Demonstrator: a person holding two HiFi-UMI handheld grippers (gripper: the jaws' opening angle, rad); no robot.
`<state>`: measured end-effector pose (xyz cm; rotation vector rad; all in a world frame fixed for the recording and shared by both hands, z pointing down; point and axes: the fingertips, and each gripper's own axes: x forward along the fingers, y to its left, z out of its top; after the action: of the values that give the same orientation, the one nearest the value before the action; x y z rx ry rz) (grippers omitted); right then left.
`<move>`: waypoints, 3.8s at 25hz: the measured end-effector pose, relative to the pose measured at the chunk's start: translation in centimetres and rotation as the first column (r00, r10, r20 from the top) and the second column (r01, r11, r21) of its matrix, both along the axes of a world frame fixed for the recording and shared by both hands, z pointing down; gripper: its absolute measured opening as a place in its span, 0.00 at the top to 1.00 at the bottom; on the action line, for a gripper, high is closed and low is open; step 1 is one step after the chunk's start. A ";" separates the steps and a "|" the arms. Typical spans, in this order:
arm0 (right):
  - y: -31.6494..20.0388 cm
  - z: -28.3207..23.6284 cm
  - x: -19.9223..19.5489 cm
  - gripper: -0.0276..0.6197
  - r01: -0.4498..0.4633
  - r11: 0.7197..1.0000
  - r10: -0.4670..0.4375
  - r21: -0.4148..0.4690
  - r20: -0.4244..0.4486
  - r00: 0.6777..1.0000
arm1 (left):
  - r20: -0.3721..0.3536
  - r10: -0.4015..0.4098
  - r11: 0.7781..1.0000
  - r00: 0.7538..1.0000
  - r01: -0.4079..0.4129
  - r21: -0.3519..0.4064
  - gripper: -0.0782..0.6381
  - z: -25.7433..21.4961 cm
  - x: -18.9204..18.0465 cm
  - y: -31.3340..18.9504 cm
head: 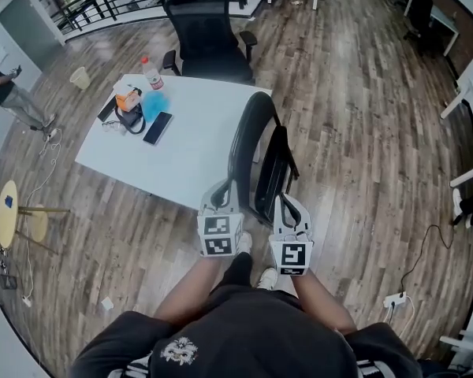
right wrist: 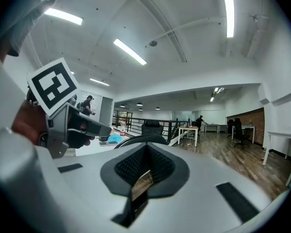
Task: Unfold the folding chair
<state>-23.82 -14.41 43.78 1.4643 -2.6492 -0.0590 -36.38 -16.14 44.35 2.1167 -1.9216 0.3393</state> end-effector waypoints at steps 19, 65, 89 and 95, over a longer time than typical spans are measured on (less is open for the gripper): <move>-16.4 15.5 -4.7 0.62 -0.167 0.875 0.120 -0.454 -0.131 0.984 | -0.155 0.198 0.926 0.968 -0.237 -0.293 0.58 4.4 -2.2 -14.5; -20.4 31.9 9.3 0.47 -0.267 0.522 0.105 -0.810 -0.249 0.963 | -0.272 0.269 0.764 0.924 -0.377 -0.524 0.70 12.5 -0.6 -16.3; -19.0 49.0 43.4 0.37 0.186 0.383 0.226 -0.905 0.287 0.931 | -0.125 0.177 0.744 0.976 -0.216 -0.632 0.68 22.8 18.4 -16.0; -19.1 55.4 49.3 0.37 0.194 0.326 0.221 -0.925 0.274 0.936 | -0.109 0.162 0.744 0.981 -0.194 -0.639 0.68 25.3 22.1 -16.7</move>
<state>25.46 -33.50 99.20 1.0268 -2.0217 1.6440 -14.31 -32.86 69.63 1.7927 -1.2905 0.8506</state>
